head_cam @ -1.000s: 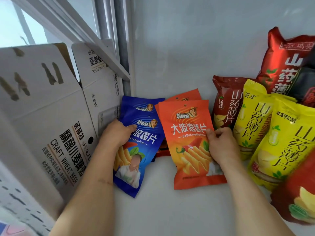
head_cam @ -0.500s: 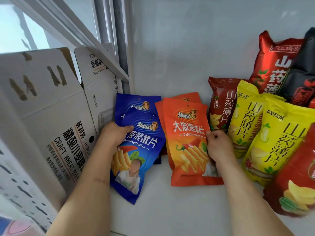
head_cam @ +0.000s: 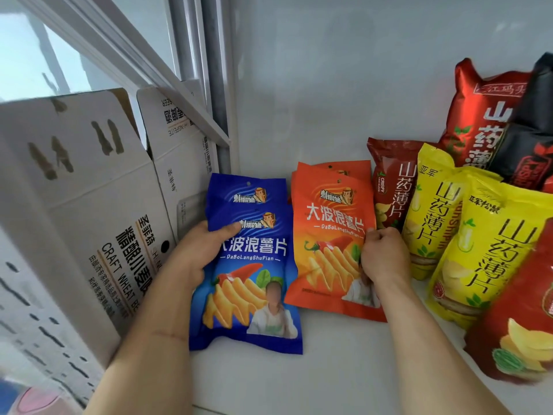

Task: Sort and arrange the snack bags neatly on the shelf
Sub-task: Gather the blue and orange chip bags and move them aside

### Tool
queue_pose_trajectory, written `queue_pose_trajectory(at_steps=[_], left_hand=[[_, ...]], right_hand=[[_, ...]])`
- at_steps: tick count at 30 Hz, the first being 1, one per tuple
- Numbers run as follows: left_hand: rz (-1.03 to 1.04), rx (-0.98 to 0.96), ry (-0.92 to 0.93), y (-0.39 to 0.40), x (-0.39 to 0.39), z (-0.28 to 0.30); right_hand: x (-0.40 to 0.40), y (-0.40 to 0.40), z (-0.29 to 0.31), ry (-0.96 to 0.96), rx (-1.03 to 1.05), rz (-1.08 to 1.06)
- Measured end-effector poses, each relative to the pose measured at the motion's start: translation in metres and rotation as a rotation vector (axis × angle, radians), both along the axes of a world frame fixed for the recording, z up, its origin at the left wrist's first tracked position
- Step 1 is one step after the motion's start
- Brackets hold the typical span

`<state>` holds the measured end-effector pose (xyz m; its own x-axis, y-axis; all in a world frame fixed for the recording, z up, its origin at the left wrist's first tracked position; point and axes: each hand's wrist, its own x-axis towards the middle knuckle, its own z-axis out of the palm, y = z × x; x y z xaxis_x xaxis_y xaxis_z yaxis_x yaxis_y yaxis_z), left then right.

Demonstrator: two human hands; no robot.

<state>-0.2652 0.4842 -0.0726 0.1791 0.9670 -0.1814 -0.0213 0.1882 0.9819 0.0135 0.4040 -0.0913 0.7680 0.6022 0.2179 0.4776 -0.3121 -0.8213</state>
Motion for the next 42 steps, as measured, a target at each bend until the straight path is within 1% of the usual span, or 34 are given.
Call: queue_pose_trajectory(at_steps=[5,8,10,13,16,18,23,29,34,42], left_hand=[[0.015,-0.010,-0.027,0.000,0.001,-0.004],[0.028,0.013,-0.017,0.002,0.001,-0.008],[0.037,0.026,-0.008,0.001,0.000,-0.008],[0.054,0.032,0.000,-0.002,-0.001,-0.007],[0.063,0.029,-0.011,-0.008,-0.004,-0.006],[0.068,0.021,-0.026,-0.015,-0.006,-0.005],[0.084,-0.001,-0.068,-0.038,-0.013,-0.007],[0.095,0.031,-0.138,-0.065,-0.012,-0.009],[0.028,0.033,-0.187,-0.079,-0.009,-0.005],[-0.101,0.082,-0.191,-0.112,-0.040,-0.013]], right_hand=[[-0.002,0.003,-0.002,0.051,0.018,0.021],[-0.007,0.002,-0.001,0.090,0.037,0.091],[-0.009,0.003,-0.001,0.183,0.103,0.182],[-0.009,0.002,-0.002,0.293,0.107,0.269],[-0.005,0.002,-0.006,0.452,0.140,0.324],[-0.003,0.002,-0.005,0.496,0.180,0.337],[-0.001,0.001,0.003,0.464,0.253,0.329],[-0.005,-0.016,0.009,0.404,0.249,0.313],[-0.015,-0.046,0.023,0.329,0.271,0.246],[-0.053,-0.123,0.032,0.329,0.307,0.067]])
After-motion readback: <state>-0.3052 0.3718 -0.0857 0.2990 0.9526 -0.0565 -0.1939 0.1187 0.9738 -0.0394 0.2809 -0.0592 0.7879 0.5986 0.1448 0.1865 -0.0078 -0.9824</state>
